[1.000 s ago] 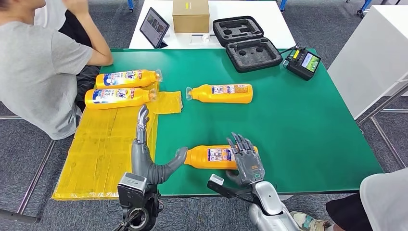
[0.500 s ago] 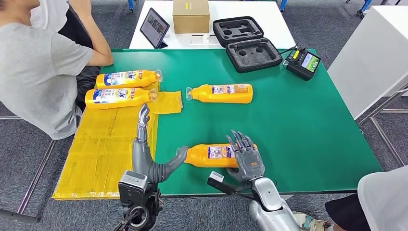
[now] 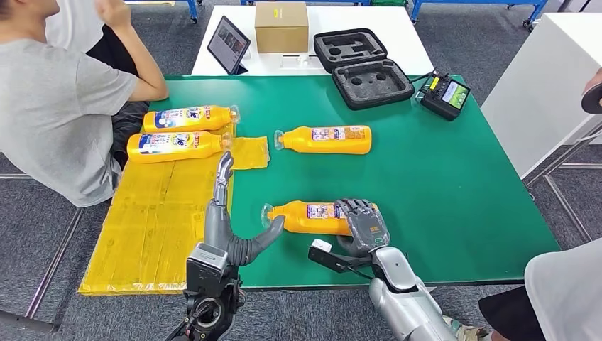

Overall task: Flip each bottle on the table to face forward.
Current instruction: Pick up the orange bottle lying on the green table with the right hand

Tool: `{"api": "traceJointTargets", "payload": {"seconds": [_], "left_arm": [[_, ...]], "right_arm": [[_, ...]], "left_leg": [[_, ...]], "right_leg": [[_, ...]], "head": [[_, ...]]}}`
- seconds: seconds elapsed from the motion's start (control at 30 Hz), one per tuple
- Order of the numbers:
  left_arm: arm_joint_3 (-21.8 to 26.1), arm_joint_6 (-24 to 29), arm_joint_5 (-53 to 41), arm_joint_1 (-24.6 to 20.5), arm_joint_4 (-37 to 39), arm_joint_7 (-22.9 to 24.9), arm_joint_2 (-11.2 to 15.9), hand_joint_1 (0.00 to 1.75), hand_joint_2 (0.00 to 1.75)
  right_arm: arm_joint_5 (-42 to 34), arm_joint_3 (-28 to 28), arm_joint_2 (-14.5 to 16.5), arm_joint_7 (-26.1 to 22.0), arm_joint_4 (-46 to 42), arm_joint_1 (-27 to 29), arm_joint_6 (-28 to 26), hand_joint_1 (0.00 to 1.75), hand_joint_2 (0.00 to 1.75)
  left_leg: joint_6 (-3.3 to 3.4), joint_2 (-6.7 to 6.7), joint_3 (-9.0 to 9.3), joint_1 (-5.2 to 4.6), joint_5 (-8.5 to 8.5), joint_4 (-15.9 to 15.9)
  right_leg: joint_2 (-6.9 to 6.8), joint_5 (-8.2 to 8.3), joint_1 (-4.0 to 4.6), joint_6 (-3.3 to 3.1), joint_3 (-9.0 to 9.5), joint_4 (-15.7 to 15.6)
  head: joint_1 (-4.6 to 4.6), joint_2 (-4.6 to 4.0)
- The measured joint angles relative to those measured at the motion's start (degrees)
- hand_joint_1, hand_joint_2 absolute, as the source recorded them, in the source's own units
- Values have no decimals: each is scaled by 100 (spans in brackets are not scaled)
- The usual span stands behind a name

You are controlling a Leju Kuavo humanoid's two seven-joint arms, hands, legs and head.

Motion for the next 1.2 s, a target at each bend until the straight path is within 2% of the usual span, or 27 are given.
{"api": "traceJointTargets", "payload": {"seconds": [0.3, 0.37, 0.57, 0.73, 0.83, 1.0, 1.2], "left_arm": [[0, -27, -5, -15, 127, 0, -48, 0, 175], [0, -29, -5, -22, 149, 0, -66, 0, 175], [-3, 59, -55, -68, 162, 0, -115, 0, 175], [-4, 170, -65, -90, 162, 0, -145, 0, 175], [13, 343, -58, -83, 162, 0, -176, 0, 175], [227, 419, 70, -10, 235, 1, -314, 0, 175], [391, 129, 713, -10, 764, 4, -441, 0, 175]], "right_arm": [[-120, -58, -45, 24, 335, -238, 310, 175, 175], [-342, -122, -54, -149, 389, -286, 428, 175, 175], [-1978, -762, -76, -1597, 495, -394, 1261, 175, 175], [-2475, -1140, -56, -2075, 528, -368, 1494, 175, 175], [-3277, -1324, -18, -2503, 455, -242, 1778, 175, 175], [-4965, -1290, 109, -2696, -189, 236, 2079, 175, 175], [-5634, -1129, 193, -2691, -757, 622, 2085, 175, 175]], "left_leg": [[6, 3, 75, 0, -20, -1], [10, 3, 83, 0, -17, -1], [-3, 22, 125, 0, -42, -1], [1, 23, 149, 2, -49, -1], [-5, 23, 130, 7, -42, 0], [-8, 15, 88, 10, -38, 0], [-4, 13, 41, 11, -33, 1]], "right_leg": [[0, -25, 0, -5, 44, -5], [0, -24, -1, -5, 53, -7], [24, -24, -1, -1, 90, -11], [28, -21, 7, 1, 130, -11], [28, -16, 15, -2, 156, -9], [26, -17, 17, 0, 124, -6], [24, -17, 13, 0, 80, -5]], "head": [[0, 0], [0, 0], [2, 0], [1, 0], [1, 0], [-1, 0], [1, 0]]}}
